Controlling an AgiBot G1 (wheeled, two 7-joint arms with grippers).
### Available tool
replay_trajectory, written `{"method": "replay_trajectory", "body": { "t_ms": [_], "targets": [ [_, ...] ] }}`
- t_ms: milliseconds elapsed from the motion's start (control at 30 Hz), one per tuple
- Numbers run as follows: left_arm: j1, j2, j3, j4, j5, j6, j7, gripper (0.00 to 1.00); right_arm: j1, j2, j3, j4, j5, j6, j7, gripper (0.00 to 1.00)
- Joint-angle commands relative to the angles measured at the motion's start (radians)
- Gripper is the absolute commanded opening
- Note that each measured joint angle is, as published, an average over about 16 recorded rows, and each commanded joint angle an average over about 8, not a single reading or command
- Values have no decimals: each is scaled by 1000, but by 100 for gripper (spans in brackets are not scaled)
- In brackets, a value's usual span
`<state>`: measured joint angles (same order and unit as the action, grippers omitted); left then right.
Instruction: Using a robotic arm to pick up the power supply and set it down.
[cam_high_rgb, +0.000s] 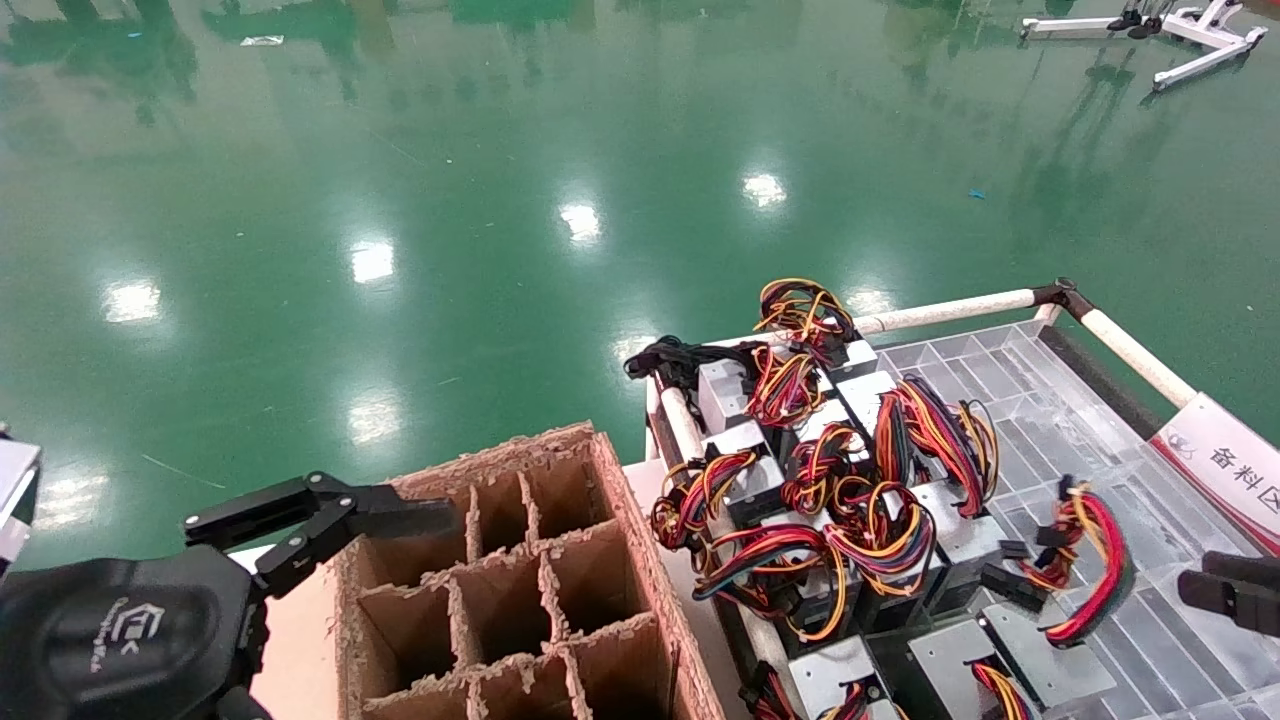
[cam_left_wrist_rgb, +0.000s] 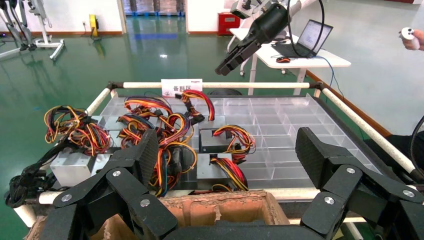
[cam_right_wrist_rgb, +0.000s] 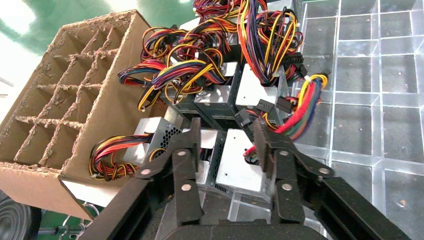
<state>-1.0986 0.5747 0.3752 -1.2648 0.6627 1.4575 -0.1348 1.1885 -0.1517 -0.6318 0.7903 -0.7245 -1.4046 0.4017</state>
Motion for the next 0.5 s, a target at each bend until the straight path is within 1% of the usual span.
{"method": "replay_trajectory", "body": {
  "t_ms": [33, 500],
  "targets": [
    [0, 0, 0, 0, 0, 0, 0, 100, 1, 1, 0, -1, -1, -2, 0, 100],
    [0, 0, 0, 0, 0, 0, 0, 100, 3, 2, 0, -4, -5, -7, 2, 100]
  ]
}}
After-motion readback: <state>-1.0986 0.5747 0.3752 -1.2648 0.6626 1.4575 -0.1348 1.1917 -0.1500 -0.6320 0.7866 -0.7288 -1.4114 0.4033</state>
